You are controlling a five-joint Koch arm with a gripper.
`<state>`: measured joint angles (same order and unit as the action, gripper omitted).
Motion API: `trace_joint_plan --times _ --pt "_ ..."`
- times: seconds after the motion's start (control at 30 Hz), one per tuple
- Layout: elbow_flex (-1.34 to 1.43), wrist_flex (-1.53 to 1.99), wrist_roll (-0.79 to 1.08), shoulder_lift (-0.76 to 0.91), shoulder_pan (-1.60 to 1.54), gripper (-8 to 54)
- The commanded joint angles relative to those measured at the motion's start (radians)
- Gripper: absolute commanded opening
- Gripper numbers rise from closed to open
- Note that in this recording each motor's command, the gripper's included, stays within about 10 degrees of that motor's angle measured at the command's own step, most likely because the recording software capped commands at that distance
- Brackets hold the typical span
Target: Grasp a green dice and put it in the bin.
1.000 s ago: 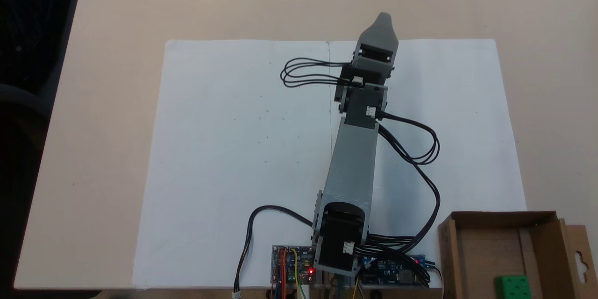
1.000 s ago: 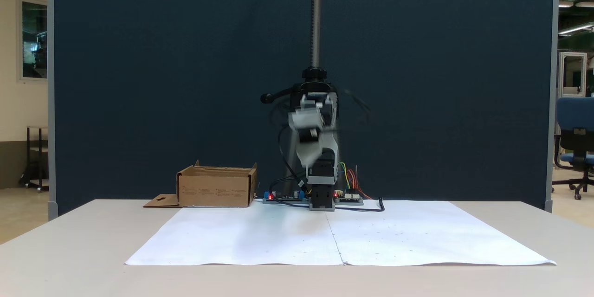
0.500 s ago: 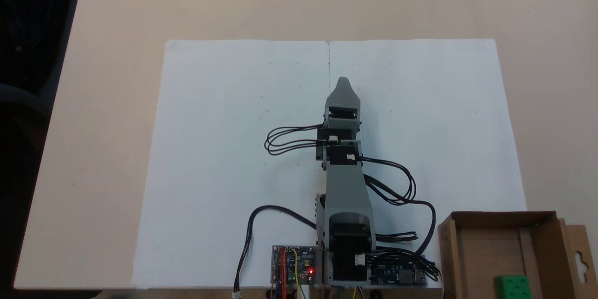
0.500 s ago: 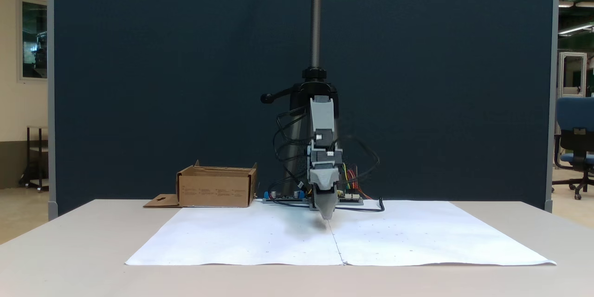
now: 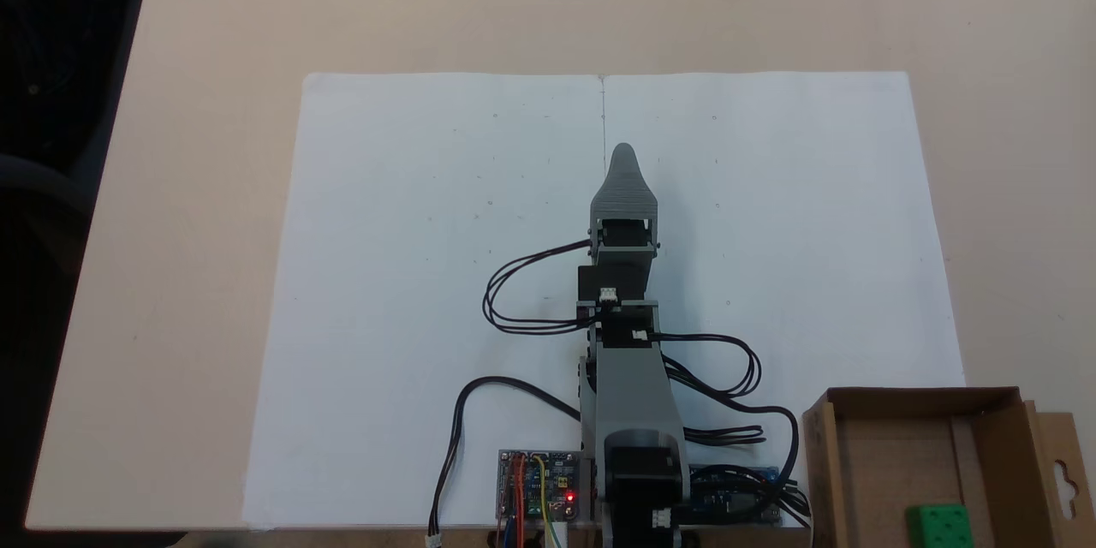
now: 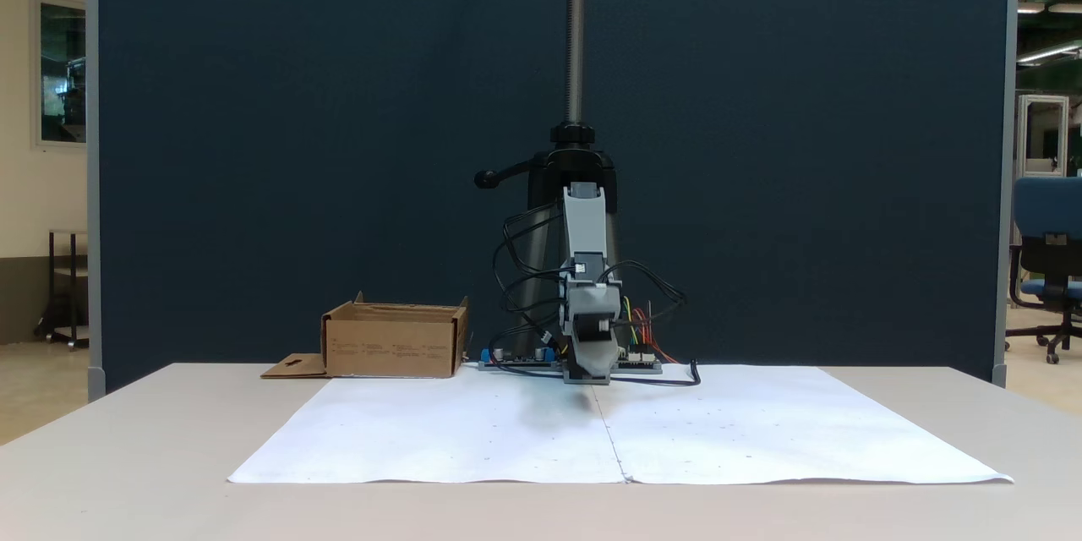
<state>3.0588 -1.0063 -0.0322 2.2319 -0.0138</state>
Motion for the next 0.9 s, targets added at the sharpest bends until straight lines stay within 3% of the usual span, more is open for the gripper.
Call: trace_joint_plan --times 0.0,0.5,0.87 --pt "0.060 -0.165 0.060 0.051 -0.015 43.2" --pt "0.072 -0.589 0.061 0.114 0.026 43.6" --pt "0.072 -0.583 0.061 0.114 0.069 43.5"
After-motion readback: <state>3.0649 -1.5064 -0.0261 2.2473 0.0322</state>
